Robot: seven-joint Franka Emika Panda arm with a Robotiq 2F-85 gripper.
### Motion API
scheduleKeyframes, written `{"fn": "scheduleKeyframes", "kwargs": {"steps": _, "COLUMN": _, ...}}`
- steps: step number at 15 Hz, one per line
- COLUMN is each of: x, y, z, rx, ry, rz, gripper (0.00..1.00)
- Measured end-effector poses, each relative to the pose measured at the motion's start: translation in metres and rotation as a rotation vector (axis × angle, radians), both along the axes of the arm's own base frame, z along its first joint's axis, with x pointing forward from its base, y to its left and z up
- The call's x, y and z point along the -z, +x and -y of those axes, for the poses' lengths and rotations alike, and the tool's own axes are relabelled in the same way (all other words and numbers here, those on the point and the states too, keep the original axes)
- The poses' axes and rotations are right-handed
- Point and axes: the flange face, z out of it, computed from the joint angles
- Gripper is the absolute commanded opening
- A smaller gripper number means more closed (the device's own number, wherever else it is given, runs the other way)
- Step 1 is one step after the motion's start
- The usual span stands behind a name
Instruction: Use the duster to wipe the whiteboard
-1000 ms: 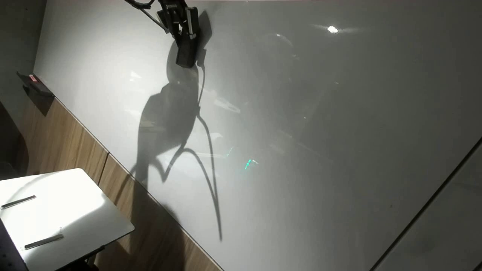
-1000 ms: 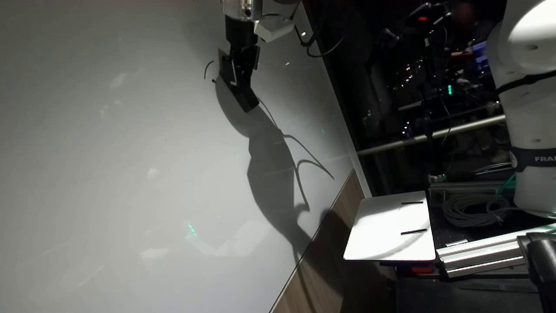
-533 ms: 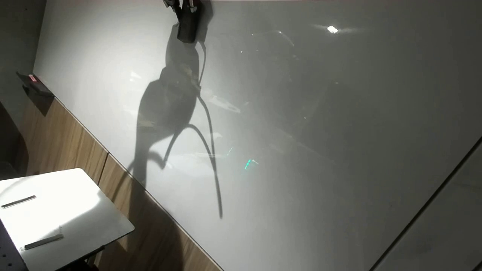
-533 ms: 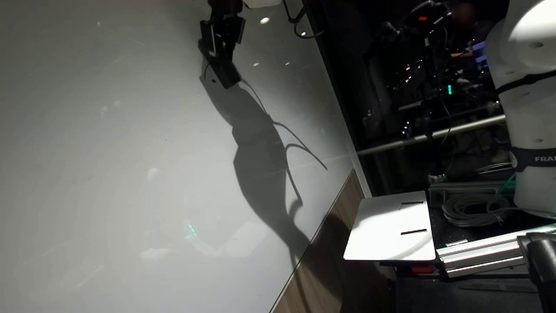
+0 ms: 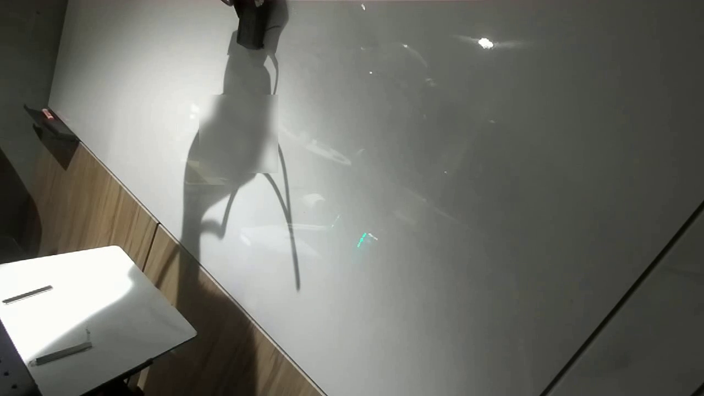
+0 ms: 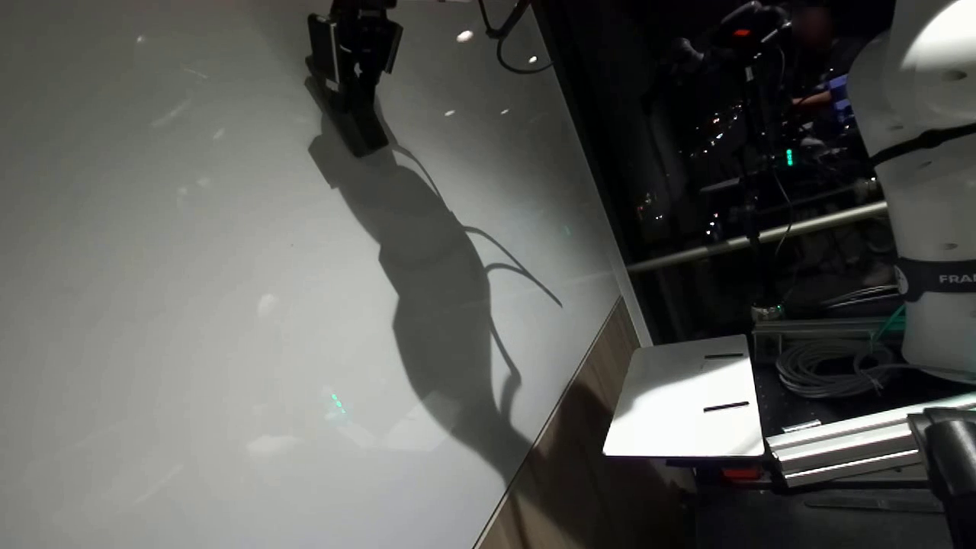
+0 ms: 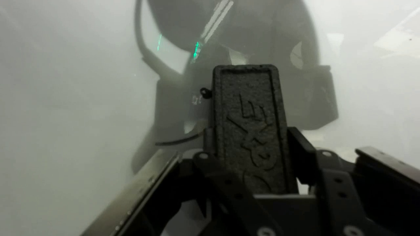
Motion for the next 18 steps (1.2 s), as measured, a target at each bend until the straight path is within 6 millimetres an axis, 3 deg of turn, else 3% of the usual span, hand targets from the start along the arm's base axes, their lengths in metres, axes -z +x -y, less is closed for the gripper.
{"fn": "scheduleKeyframes", "kwargs": {"steps": 10, "x": 0.02, "y": 0.013, "z": 0.015, "rx": 0.027, "ry": -0.006, "rz": -0.033, "gripper": 0.29}}
{"fn": "scheduleKeyframes", "kwargs": {"steps": 18, "x": 0.042, "y": 0.018, "z": 0.063, "rx": 0.106, "ry": -0.02, "rz": -0.075, "gripper": 0.29}}
